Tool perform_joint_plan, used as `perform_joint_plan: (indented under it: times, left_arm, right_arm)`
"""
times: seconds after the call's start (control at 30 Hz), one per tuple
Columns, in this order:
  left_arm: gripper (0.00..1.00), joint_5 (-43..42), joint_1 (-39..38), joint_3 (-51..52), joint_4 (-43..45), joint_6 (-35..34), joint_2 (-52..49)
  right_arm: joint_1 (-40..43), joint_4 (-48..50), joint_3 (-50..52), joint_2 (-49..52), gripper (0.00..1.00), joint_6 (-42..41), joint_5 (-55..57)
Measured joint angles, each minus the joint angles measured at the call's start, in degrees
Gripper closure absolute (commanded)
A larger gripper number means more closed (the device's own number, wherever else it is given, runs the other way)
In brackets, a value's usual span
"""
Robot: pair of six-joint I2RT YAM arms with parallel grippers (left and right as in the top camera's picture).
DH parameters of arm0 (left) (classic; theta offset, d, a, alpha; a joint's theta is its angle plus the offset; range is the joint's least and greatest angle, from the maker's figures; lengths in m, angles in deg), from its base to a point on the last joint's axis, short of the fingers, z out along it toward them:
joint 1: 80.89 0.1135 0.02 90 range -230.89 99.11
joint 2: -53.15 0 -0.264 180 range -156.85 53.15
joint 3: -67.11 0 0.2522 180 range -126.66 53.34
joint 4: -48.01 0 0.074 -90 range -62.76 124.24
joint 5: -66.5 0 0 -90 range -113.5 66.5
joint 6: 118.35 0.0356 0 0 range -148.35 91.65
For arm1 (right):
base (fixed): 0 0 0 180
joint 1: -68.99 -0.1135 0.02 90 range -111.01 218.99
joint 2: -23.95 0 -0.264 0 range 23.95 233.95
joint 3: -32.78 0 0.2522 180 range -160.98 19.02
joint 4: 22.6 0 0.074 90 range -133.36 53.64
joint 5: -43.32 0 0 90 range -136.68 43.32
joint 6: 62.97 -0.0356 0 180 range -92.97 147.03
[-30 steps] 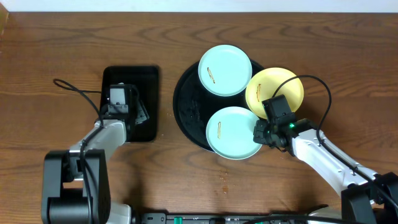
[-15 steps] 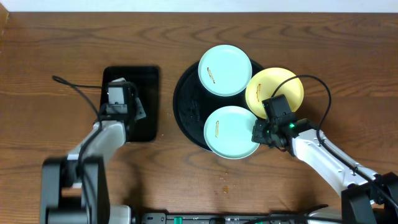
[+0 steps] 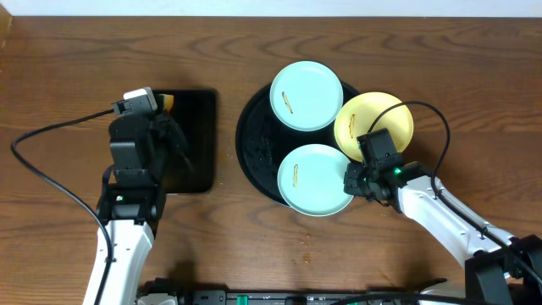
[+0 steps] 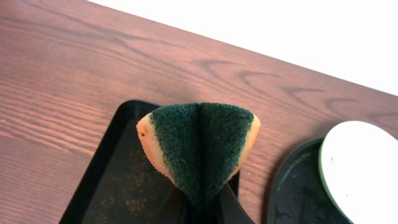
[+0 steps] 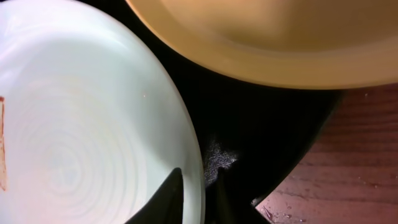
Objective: Clean dirty plates on tray and stack at the side
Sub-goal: 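Carry the sponge with the left gripper toward the lower light-blue plate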
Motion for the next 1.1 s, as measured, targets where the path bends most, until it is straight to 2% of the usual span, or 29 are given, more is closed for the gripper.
perform_joint_plan:
  times: [0.2,0.37,0.57,0.67,0.77,1.1]
  left_arm:
    - [0.93,-0.24,0.00,0.00,-0.90,0.17,-0.37]
    - [0.93,-0.24,0.00,0.00,-0.57,0.94,-2.08]
    - [0.93,-0.24,0.00,0.00,-0.57,1.49,-4.13]
    - [0.93,-0.22,0.00,0.00,-0.57,1.49,-4.52]
    - [0.92,-0.24,0.00,0.00,-0.61,1.49,-4.61]
    - [0.93,-0.24,0.00,0.00,2.54,2.82,-4.61]
  right_arm:
    - [0.00,0.00,0.00,0.00,0.80,0.02,-0.02]
    - [0.00,-0.02,0.00,0.00,0.67,-0.04,-0.02]
    - [0.00,-0.02,0.00,0.00,0.68,0.24,0.00]
    - [0.00,0.11,0.00,0.28,0.71,0.26,0.00]
    - [0.00,0.46,0.00,1.16,0.99,0.52,-0.04]
    - [-0.04,1.77,-1.14,0.61,0.99,1.36,-1.16]
